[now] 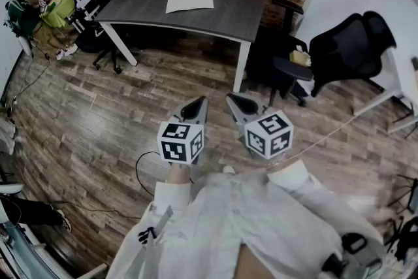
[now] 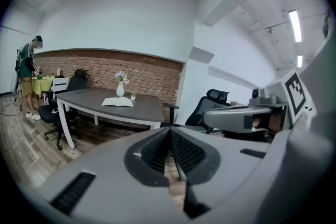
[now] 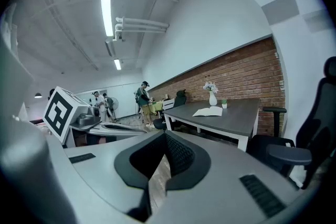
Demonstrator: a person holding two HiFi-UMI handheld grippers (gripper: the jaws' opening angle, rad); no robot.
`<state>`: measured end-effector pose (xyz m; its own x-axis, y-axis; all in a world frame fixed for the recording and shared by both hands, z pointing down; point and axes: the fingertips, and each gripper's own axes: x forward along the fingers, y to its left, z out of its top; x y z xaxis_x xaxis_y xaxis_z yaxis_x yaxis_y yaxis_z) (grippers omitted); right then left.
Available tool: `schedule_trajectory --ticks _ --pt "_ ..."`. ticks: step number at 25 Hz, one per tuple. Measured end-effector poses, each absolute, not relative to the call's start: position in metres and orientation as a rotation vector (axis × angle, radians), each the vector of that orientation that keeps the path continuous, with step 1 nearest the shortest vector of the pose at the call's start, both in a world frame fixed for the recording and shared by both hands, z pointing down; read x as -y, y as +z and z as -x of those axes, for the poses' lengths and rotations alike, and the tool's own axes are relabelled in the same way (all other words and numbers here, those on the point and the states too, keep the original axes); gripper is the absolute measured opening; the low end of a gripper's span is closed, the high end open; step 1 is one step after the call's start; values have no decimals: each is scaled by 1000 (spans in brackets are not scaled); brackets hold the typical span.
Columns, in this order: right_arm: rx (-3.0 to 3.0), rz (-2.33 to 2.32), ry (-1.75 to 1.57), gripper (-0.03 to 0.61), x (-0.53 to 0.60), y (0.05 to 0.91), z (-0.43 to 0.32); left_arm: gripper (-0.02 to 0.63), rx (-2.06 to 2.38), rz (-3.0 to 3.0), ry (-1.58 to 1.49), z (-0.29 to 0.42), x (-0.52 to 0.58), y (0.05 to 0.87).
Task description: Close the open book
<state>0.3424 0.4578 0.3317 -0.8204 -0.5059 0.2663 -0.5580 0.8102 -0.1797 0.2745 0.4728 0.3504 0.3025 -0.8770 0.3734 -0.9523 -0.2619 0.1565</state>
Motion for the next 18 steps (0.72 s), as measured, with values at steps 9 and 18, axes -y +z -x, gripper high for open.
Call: schedule_trajectory --ticks 9,18 --pt "2774 -830 401 5 -450 341 -345 5 1615 -2226 283 -281 -469 353" --pt "2850 -650 461 6 -455 338 -330 5 1517 -2280 96 -290 -462 342"
